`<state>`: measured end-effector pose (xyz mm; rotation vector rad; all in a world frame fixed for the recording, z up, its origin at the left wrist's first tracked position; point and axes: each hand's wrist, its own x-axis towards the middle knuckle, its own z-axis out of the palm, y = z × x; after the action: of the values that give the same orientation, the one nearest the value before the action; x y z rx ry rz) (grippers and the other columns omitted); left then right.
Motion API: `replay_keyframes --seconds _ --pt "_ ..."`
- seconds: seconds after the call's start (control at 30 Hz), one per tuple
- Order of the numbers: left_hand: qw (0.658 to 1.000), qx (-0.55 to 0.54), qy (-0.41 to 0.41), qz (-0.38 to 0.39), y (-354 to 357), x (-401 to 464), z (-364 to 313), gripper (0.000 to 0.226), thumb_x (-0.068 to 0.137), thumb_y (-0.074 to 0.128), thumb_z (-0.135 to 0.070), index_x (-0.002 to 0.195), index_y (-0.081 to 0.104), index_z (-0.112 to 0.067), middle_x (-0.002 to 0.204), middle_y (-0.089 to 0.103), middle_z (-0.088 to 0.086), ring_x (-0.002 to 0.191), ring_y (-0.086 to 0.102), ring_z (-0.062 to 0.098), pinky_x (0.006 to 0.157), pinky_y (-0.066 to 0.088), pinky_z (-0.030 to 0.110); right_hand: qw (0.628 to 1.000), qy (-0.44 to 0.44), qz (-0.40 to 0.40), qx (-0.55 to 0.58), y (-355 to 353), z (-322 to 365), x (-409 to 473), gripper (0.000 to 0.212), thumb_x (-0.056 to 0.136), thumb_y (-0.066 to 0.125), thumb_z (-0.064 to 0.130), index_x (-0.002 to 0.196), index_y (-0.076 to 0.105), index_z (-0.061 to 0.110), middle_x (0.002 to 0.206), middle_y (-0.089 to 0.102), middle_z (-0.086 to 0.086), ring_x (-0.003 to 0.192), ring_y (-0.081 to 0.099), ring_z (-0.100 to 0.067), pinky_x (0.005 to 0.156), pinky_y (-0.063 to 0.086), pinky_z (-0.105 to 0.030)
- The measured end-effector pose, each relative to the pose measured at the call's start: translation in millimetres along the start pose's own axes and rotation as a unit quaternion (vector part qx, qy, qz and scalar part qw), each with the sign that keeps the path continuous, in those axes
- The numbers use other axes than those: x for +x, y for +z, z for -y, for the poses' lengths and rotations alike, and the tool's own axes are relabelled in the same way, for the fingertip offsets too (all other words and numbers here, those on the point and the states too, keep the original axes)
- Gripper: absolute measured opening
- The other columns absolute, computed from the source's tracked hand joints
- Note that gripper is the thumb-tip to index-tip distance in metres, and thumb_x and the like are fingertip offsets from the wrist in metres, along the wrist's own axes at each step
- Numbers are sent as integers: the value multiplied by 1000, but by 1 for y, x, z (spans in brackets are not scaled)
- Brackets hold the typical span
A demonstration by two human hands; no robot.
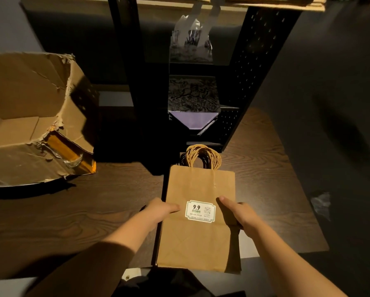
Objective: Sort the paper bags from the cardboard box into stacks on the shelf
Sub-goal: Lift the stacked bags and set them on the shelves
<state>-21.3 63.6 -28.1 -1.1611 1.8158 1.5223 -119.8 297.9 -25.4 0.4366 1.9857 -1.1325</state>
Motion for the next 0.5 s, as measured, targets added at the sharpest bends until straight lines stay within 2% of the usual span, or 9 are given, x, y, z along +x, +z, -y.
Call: replay_keyframes --seconds 0.07,0.1,0.13,0.2,0.27,0.33,0.4,0.5 --pt "999 -37 3 14 4 -4 0 30 86 72 -28 101 52 -11 85 55 -3 71 52 8 55 41 19 999 -19 22 42 4 -1 -6 44 84 71 41 106 63 4 93 72 -12 77 69 -23 57 51 -27" --pt "999 -45 3 21 7 -5 2 31 85 72 -30 103 57 -10 89 59 -2 76 56 9 61 46 20 997 -28 27 60 6 -3 -10 37 87 69 35 108 61 6 95 72 -11 78 70 -22 59 52 -27" --pt "998 -52 9 22 9 -5 6 43 79 74 -36 111 60 -11 96 64 -1 85 60 12 74 52 25 997 -36 27 69 9 -6 -12 31 89 67 32 109 58 9 98 72 -11 81 70 -23 62 52 -28" --pt "996 -81 34 9 14 -4 16 77 61 74 -49 127 57 -16 119 63 1 105 61 19 94 51 38 996 -50 24 74 14 -10 -15 25 93 62 28 110 54 13 102 71 -10 88 70 -24 69 54 -31" --pt "993 -99 55 -22 18 -4 23 90 60 73 -54 138 47 -17 138 50 3 122 52 22 101 45 42 994 -60 22 84 15 -12 -16 23 94 59 26 112 53 14 103 71 -10 90 70 -26 76 56 -37" --pt "988 -121 83 -37 18 -10 24 74 71 74 -45 135 49 -17 137 51 4 120 53 20 95 47 38 993 -73 20 88 15 -10 -18 26 93 59 26 115 55 13 103 72 -10 92 71 -26 84 56 -43" --pt "983 -147 108 -36 14 -15 19 46 79 74 -32 120 57 -22 120 64 0 104 62 14 83 51 32 991 -97 14 89 15 -3 -21 26 92 59 24 116 55 12 103 72 -8 92 70 -24 82 55 -41" --pt "974 -169 147 -22 5 -18 7 41 80 75 -32 117 58 -26 112 69 -4 100 65 13 85 54 34 987 -123 6 100 14 17 -26 16 96 57 18 110 55 13 101 70 -6 90 67 -20 74 51 -32"
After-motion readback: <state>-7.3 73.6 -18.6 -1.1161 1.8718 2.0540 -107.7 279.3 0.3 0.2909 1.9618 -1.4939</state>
